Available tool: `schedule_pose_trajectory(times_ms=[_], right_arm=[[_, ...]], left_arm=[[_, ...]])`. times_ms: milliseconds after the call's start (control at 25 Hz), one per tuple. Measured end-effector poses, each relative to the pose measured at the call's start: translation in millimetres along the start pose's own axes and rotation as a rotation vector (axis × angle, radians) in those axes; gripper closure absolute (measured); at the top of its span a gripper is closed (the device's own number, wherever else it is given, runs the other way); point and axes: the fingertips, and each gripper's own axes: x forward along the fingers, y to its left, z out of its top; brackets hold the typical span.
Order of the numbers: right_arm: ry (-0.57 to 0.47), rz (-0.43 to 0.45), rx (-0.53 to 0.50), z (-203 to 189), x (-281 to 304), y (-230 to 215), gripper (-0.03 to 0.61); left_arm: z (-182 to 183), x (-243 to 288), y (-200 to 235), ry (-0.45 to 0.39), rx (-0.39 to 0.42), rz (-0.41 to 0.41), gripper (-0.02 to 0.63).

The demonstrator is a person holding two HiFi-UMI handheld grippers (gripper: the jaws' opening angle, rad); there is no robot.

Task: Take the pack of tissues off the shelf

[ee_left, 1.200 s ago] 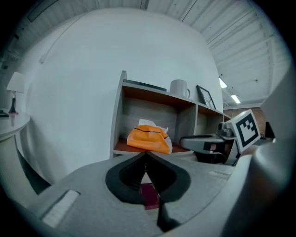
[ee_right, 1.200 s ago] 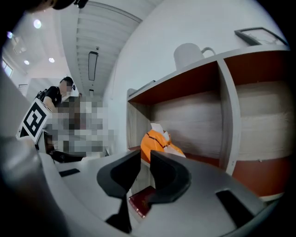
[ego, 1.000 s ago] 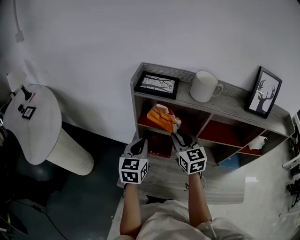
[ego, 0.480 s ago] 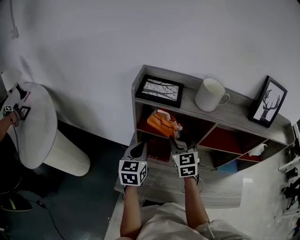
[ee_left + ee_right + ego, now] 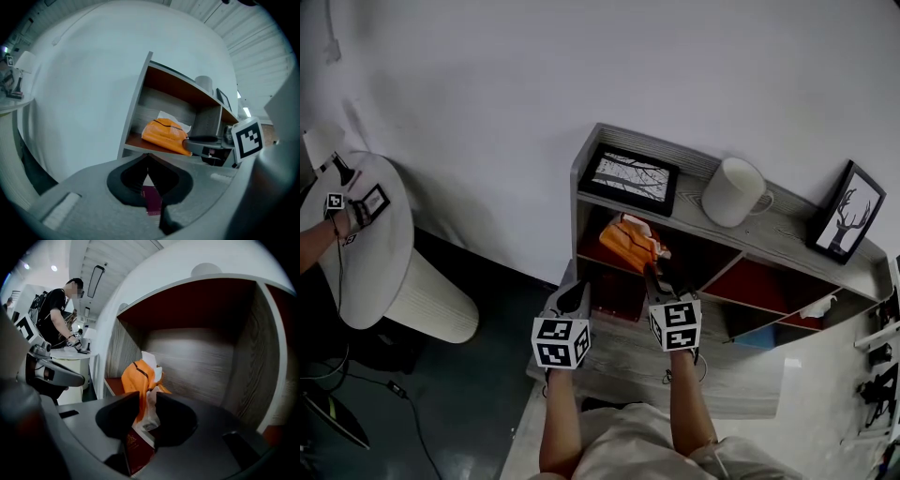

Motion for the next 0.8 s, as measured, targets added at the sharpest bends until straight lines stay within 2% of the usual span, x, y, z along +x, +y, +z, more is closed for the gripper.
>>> schedule_pose_trajectory(times_ms=[320,800], right_arm=[[-0.039,0.019,0.064,0,-2,-6,0.538],[-0.061,0.013,0.064,3,-8,-9,0.557]], left_arm=[[-3,-1,-1,0.0,-0.001,0.004,0.605],[-5,-10,2,0.003,0.006,0.017,0.606]])
